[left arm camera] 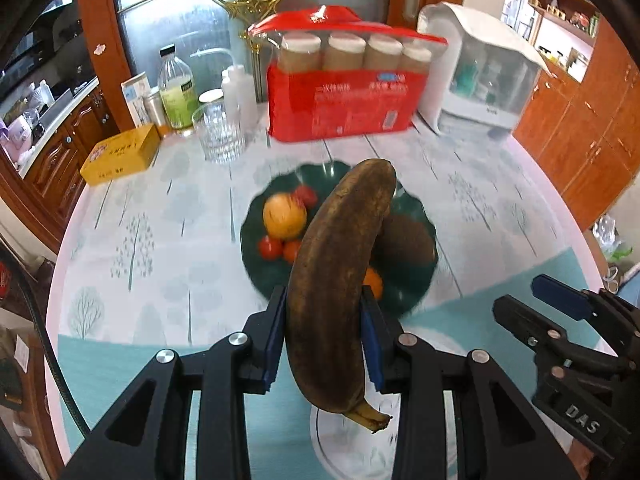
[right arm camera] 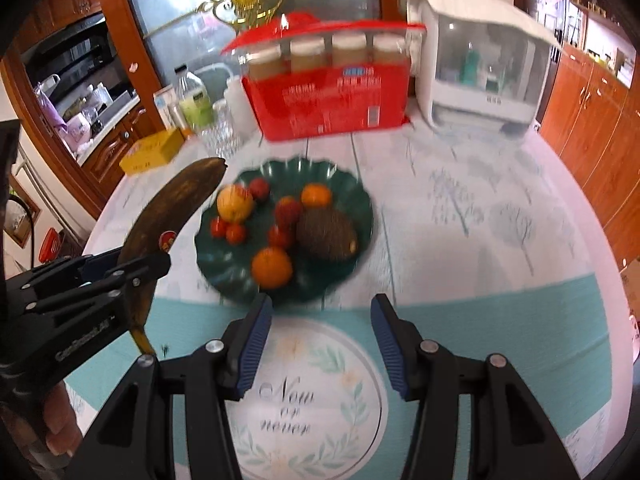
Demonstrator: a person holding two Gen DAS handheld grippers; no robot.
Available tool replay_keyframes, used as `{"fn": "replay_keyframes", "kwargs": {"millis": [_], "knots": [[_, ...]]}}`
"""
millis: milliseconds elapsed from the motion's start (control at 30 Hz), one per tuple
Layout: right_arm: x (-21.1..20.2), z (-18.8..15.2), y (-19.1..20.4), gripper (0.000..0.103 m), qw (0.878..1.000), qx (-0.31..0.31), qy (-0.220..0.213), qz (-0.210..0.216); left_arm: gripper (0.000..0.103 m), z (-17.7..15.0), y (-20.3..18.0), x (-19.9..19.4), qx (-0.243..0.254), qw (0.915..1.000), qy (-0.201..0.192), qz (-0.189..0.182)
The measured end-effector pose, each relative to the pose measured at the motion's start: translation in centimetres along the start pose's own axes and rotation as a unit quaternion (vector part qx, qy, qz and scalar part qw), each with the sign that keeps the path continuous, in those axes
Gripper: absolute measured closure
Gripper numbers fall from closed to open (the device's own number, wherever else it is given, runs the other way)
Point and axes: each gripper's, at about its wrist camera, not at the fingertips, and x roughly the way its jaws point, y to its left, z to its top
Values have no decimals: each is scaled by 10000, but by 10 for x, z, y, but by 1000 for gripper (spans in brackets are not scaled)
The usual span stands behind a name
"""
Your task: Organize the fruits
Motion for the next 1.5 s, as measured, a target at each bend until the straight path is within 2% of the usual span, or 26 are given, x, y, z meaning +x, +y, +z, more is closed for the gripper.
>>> {"fn": "replay_keyframes", "kwargs": {"millis": [167,267,500,800,867,900,933,1000,1233,1500], "knots": [[11,29,-2,51,9999,4,-113,-115,70,25,4,28,-40,9999,-44,92],[25,37,-3,51,9999,59,-52,-134,70,31,6,55,-64,9998,104,143],[65,34,-7,51,9994,78,308,-152,70,32,5,115,14,9982,587,148],[98,28,-17,51,9977,203,620,-172,69,30,9,152,60,9959,877,206],[103,27,-18,51,9974,219,658,-174,66,31,6,149,105,9965,809,185],[105,27,-19,51,9973,235,673,-178,58,31,4,145,157,9969,750,204],[107,27,-20,51,9972,253,684,-174,45,32,2,142,192,9971,697,228],[108,27,-21,51,9970,287,697,-155,33,32,-3,132,266,9978,521,298],[103,26,-18,51,9974,258,665,-110,25,34,-8,108,282,9984,361,345],[75,23,-12,51,9986,188,485,-24,23,26,-7,65,155,9987,160,448]]}}
